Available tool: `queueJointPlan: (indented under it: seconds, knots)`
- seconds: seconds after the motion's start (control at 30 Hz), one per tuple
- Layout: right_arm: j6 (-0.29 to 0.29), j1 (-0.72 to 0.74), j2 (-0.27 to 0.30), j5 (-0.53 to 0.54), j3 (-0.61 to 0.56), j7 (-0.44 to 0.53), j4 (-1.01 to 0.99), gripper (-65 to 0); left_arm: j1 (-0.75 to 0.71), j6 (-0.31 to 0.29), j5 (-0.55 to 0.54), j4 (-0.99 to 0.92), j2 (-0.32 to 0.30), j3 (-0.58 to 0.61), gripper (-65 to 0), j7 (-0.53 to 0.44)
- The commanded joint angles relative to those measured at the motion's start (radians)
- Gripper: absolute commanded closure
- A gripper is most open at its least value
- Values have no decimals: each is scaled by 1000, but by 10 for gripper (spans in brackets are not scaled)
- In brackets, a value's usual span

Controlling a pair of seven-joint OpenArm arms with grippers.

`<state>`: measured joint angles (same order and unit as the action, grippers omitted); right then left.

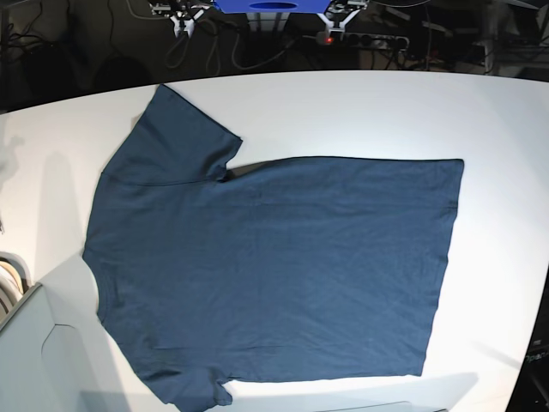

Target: Fold the T-shirt properly

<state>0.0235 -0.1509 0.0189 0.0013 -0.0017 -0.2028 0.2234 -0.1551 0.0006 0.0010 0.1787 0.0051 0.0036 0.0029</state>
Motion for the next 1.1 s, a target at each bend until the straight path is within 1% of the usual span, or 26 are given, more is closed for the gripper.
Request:
queueJointPlan:
  seconds: [0.0, 0.3, 0.4, 0.47, 0.57, 0.8, 0.97, 1.0, 1.07]
  knots:
    - [-24, -5, 2, -2, -2, -2, 1, 0, -8, 2, 3, 2, 5, 2, 0, 1]
    - [-21, -3, 2, -4, -4, -5, 1, 0, -8, 2, 3, 2, 5, 2, 0, -1]
    - [-21, -3, 2, -4, -4, -4, 1, 0, -18, 2, 3, 3, -6, 3, 0, -1]
    - [-21, -3, 2, -8, -4, -4, 1, 0, -19, 2, 3, 3, -11, 26, 0, -2]
    - [-21, -3, 2, -45, -4, -2, 1, 0, -19, 3, -2, 3, -14, 71, 0, -4]
    - [-21, -3, 2, -47, -4, -2, 1, 0, -21, 6, -5, 3, -15, 77, 0, -4]
    - [-21, -46, 3, -47, -4, -8, 103, 0, -21, 6, -5, 3, -14, 77, 0, -5]
    - [-21, -55, 11, -47, -4, -10, 120, 0, -21, 6, -5, 3, -14, 77, 0, -5]
    - [-21, -63, 13, -47, -4, -10, 132, 0, -21, 6, -5, 3, -14, 77, 0, -5]
